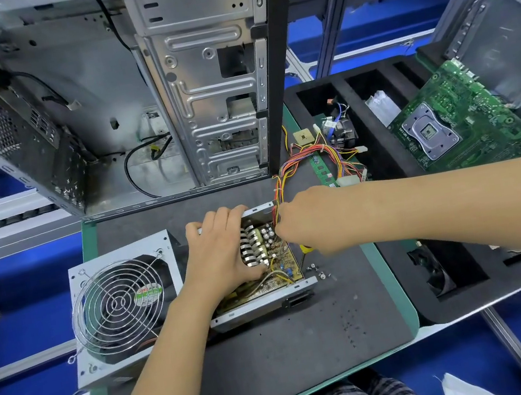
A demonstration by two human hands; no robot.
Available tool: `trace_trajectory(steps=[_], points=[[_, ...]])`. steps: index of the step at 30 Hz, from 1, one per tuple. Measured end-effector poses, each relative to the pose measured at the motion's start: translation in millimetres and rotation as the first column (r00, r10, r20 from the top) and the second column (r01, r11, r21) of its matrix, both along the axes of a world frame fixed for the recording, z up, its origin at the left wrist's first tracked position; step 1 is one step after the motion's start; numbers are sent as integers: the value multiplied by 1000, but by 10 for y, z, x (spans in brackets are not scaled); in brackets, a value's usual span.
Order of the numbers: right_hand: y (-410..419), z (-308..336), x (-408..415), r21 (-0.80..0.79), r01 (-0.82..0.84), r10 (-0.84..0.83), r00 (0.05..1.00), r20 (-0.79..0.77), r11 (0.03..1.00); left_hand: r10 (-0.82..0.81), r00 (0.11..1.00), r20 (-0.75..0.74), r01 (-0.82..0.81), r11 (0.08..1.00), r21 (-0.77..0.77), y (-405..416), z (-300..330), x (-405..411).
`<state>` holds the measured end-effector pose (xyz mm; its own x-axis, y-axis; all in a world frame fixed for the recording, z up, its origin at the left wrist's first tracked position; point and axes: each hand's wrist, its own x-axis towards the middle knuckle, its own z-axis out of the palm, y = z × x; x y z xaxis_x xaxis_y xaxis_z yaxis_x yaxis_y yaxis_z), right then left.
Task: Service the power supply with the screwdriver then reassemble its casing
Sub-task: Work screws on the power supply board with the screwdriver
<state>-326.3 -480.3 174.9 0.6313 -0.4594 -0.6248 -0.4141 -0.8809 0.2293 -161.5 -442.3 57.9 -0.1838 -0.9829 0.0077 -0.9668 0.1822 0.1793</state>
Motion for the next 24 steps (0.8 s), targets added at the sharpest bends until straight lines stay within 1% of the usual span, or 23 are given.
trace_trajectory(steps=[3, 5, 7, 10, 12, 14, 16, 21, 23, 24], points=[[37, -1, -4, -142, -118, 121, 992, 18, 983, 2, 1000, 9, -2, 1000, -7, 1, -7, 8], [47, -62, -10, -178, -157, 156, 988, -17, 972, 2, 1000, 10, -2, 1000, -10, 1, -9, 9], [61, -106, 7, -155, -124, 120, 992, -34, 980, 1, 1000, 7, -1, 1000, -8, -1, -7, 7], [49, -40, 14, -19, 26, -27, 999, -45, 999, -5, 1000, 3, 5, 1000, -7, 0, -7, 5], [23, 14, 13, 55, 52, -50, 998, -29, 997, -5, 1000, -1, 5, 1000, -10, -2, -5, 7], [1, 7, -1, 37, 41, -42, 999, 29, 998, -2, 1000, 0, 2, 1000, -13, 3, 7, 3], [-13, 15, -12, -5, -14, 14, 998, 59, 1000, 1, 1000, -4, -1, 1000, -4, 9, 23, -4], [-63, 46, -61, -55, -33, 37, 996, 80, 998, -10, 1000, -7, 10, 999, 42, 18, 66, -20], [-80, -3, -80, -73, -53, 59, 994, 88, 996, -54, 998, -13, 54, 998, 38, 40, 136, -38], [-71, -15, -80, -78, -53, 60, 994, 87, 996, -104, 993, -56, 105, 994, 13, 53, 195, -53]])
